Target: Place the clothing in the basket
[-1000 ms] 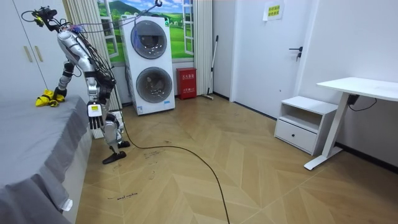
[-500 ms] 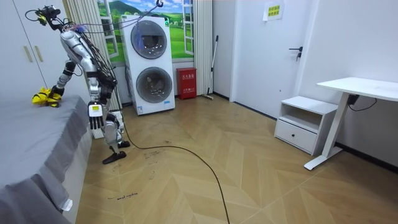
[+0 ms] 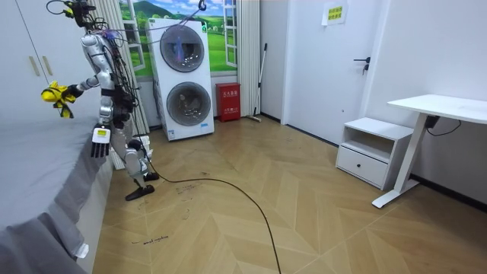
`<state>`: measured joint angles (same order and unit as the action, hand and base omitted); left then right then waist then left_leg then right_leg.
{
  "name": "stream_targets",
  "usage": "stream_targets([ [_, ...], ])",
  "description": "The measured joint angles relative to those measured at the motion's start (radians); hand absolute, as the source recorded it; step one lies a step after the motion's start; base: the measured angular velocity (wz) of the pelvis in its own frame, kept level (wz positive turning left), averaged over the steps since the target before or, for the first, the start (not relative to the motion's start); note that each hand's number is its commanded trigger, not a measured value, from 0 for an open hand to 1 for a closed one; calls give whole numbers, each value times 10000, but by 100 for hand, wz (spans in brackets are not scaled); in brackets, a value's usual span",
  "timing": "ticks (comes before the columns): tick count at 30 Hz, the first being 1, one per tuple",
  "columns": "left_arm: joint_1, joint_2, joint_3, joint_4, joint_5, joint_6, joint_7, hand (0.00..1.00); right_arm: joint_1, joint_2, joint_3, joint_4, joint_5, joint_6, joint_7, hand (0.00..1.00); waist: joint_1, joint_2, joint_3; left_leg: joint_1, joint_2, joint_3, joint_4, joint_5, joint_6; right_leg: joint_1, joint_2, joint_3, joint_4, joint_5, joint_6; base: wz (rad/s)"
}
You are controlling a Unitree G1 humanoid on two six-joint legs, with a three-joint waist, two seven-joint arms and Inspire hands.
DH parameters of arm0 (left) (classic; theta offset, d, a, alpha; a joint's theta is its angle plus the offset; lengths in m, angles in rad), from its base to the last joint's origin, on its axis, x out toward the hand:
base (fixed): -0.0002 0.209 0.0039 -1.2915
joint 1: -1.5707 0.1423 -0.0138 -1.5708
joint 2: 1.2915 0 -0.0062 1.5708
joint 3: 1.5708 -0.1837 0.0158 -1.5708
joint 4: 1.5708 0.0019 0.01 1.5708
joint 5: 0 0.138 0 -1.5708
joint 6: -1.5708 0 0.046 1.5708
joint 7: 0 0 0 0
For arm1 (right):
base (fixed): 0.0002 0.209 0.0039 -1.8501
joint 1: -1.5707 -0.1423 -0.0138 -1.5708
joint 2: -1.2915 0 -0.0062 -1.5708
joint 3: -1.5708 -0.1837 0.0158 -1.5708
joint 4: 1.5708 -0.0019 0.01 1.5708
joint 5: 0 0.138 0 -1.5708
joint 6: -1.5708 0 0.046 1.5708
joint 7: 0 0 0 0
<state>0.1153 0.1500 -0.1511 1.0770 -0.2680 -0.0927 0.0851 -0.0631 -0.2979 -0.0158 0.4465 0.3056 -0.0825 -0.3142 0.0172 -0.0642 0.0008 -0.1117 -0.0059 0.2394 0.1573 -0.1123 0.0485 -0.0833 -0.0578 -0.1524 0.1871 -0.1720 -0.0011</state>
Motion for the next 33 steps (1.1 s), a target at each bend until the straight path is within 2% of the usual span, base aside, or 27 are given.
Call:
stream_targets([
  [2, 105, -35, 125, 35, 34, 32, -12, 0, 581, 137, -113, -999, -12, 71, 119, 100, -406, 41, -28, 408, -3, 249, -109, -79, -35, 314, 61, 207, -31, 0, 1, -29],
  [4, 127, -53, 122, 75, 63, 166, -35, 0, 757, 216, -127, -1313, -48, 75, 316, 100, -598, 48, -27, 684, 47, 484, -149, -160, -76, 430, 127, 498, -26, 8, -8, -45],
  [9, 64, -112, 117, 296, 338, 295, -210, 0, 1034, 266, -133, -1562, -171, 113, 594, 100, -837, 112, -12, 1246, 194, 1181, -215, -363, -180, 643, 311, 1236, -20, 27, -33, -47],
  [11, 63, -124, 106, 419, 467, 514, -253, 0, 1161, 285, -183, -1579, -456, 130, 672, 100, -1125, 146, -6, 1344, 278, 1408, -225, -440, -216, 626, 379, 1483, -21, 30, -38, -31],
  [17, 135, -108, 250, 437, 859, 909, -175, 0, 2069, 449, -606, -2670, -786, 208, 760, 100, -1539, 192, 9, 1397, 346, 1971, -224, -559, -309, 452, 491, 1921, 25, 45, -61, -27],
  [21, 187, -129, 370, 459, 857, 1068, -166, 0, 2296, 667, -1050, -2685, -775, 205, 802, 100, -1585, 227, 34, 1517, 429, 2348, -213, -694, -346, 409, 613, 2354, 34, 65, -57, -30],
  [24, 248, -216, 510, 459, 835, 1258, -151, 0, 2514, 775, -1259, -2663, -857, 209, 1009, 100, -1791, 386, 119, 1559, 484, 2753, -209, -826, -369, 256, 705, 2675, 113, 72, -44, -37],
  [26, 303, -213, 569, 459, 820, 1388, -125, 0, 2707, 1044, -1362, -2573, -1170, 209, 1025, 100, -2072, 431, 116, 1463, 504, 3027, -213, -836, -382, -34, 768, 2972, 200, 74, -36, -38],
  [28, 348, -213, 650, 459, 820, 1548, -116, 0, 2943, 1111, -1368, -2491, -1210, 344, 1101, 100, -2329, 491, 103, 1419, 514, 3121, -212, -836, -382, -107, 802, 3176, 196, 126, -19, -26],
  [29, 347, -236, 730, 463, 810, 1670, -131, 0, 3110, 1110, -1439, -2416, -1201, 420, 1127, 100, -2358, 538, 99, 1415, 510, 3283, -211, -836, -382, -220, 823, 3328, 226, 132, -11, -34],
  [33, 359, -306, 935, 526, 562, 1731, -128, 0, 3096, 1094, -1844, -1541, -1180, 590, 1191, 100, -2397, 600, 101, 1326, 510, 3704, -214, -874, -373, -571, 930, 3774, 395, 189, 61, -41],
])
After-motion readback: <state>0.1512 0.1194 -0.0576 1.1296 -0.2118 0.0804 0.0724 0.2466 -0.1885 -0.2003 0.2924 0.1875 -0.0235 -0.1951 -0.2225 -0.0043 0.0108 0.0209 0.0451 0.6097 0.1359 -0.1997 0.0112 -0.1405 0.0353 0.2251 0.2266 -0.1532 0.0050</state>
